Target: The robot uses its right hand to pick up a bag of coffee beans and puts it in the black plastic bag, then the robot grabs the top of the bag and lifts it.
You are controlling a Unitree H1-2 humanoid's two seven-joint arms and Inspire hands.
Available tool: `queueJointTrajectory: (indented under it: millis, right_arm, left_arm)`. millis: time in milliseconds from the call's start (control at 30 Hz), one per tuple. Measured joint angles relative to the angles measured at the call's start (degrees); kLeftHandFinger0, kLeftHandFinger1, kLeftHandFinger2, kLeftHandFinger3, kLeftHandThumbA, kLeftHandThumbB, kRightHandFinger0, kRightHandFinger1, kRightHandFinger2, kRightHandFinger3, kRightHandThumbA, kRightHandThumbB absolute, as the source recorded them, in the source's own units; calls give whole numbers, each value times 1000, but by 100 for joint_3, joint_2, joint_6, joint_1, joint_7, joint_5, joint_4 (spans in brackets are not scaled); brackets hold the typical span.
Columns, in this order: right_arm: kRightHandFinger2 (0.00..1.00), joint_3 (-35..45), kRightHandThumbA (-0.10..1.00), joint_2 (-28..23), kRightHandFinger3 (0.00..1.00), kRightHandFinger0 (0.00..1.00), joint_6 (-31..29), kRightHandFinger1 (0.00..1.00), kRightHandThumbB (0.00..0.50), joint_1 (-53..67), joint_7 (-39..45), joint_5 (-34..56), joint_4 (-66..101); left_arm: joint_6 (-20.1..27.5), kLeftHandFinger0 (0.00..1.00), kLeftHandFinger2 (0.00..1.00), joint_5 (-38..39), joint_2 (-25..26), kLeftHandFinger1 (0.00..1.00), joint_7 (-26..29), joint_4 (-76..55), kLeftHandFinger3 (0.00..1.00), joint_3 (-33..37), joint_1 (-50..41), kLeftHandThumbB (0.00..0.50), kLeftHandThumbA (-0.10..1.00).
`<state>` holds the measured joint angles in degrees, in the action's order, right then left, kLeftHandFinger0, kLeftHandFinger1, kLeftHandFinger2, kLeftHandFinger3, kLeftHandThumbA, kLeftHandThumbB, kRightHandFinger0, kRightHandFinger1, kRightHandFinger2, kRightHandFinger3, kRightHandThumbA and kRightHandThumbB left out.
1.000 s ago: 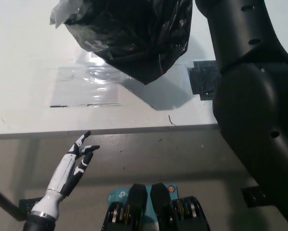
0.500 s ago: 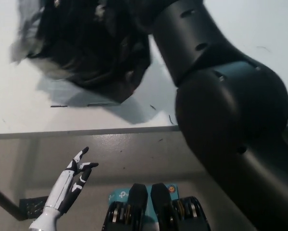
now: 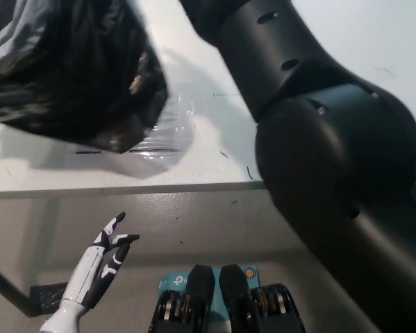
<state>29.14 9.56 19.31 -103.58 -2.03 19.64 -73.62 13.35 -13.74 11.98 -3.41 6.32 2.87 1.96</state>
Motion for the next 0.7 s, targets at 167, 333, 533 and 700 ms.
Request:
queueJointTrajectory:
  millis: [167,333,533,700]
  right_arm:
    - [689,-128,-95,-275,971,0,-123,282,0,76,-2,-5,-129]
    - [828,-402,41,-513,1000,33,-235,411,3,246,0,-71,-214]
    - [1000,-1767,794,-675,1000,1000,-102,1000,331,680,370,-603,-343]
    - [1000,-3045,1000,-679,1000,1000,-62,1000,392,1254,959,-1126,-488]
  left_arm:
    - [-2,872,754,-40,0,783,-1,1,1000,3,39,153,1000]
    - [2,870,737,-46,1,773,-2,10,1000,6,133,149,1000]
    - [5,851,762,-56,1,775,-4,47,1000,28,205,153,1000]
    - [0,807,732,-63,0,745,-22,98,1000,41,210,153,1000]
